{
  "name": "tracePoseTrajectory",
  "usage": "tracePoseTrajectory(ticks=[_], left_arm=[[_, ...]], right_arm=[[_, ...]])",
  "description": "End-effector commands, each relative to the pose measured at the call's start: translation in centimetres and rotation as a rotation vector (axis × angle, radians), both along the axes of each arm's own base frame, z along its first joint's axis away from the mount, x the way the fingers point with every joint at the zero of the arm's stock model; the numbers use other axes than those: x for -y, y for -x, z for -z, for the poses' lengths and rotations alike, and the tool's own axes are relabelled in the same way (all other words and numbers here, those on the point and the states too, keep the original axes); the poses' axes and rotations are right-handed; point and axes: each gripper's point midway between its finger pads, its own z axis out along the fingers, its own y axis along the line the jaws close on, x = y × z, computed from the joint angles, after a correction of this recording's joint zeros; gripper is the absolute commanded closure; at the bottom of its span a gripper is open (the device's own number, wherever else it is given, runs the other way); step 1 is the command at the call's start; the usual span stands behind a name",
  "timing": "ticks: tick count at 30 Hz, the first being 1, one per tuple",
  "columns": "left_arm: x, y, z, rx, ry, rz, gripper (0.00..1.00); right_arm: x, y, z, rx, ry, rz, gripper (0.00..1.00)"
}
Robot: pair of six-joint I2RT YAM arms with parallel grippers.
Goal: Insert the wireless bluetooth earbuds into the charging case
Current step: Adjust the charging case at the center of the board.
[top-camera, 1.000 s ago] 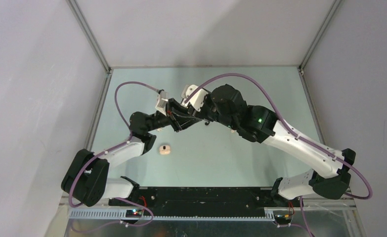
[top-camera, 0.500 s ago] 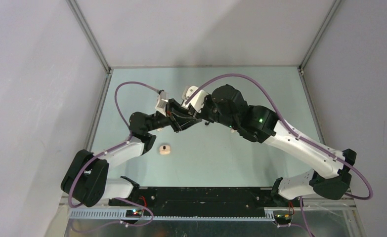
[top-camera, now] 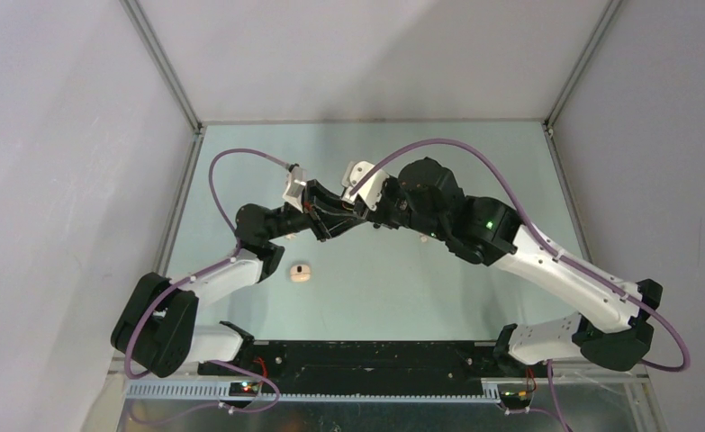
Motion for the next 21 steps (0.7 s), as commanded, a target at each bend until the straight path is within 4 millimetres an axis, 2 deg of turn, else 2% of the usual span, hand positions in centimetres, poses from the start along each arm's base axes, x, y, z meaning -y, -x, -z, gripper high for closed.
tracePoseTrajectory(ticks=[1,2,3,4,8,9,10,12,15,21], left_arm=[[-0.1,0.4,-2.2,0.095,0.031,0.003,0.99],[-0.1,0.4,-2.1,0.092,0.029,0.005,0.99],[-0.1,0.6,-2.0,0.095,0.025,0.01,0.99],[-0.1,0.6,-2.0,0.095,0.022,0.015,0.99],[0.0,1.2,-1.9,0.107,0.008,0.043,0.99],[0.1,1.4,-1.9,0.112,0.004,0.052,0.99],[0.1,1.5,-1.8,0.112,0.001,0.058,0.99],[0.2,1.7,-1.7,0.116,-0.006,0.073,0.98],[0.3,2.1,-1.6,0.122,-0.013,0.094,0.99],[0.4,2.5,-1.7,0.121,-0.017,0.11,0.99]], right_arm=[[-0.2,0.1,-1.8,-0.033,-0.063,-0.02,0.56],[-0.7,0.5,-1.6,-0.072,-0.07,-0.056,0.54],[-0.3,0.5,-2.5,-0.106,-0.1,-0.05,0.5],[-0.9,0.9,-2.5,-0.149,-0.11,-0.09,0.49],[0.3,0.6,-5.2,-0.268,-0.202,-0.113,0.4],[0.2,1.3,-5.0,-0.324,-0.211,-0.144,0.35],[0.7,1.0,-5.7,-0.334,-0.233,-0.142,0.32],[1.0,1.6,-6.0,-0.39,-0.25,-0.167,0.28],[1.2,2.7,-5.4,-0.471,-0.249,-0.204,0.23],[1.3,3.6,-2.1,-0.576,-0.199,-0.217,0.2]])
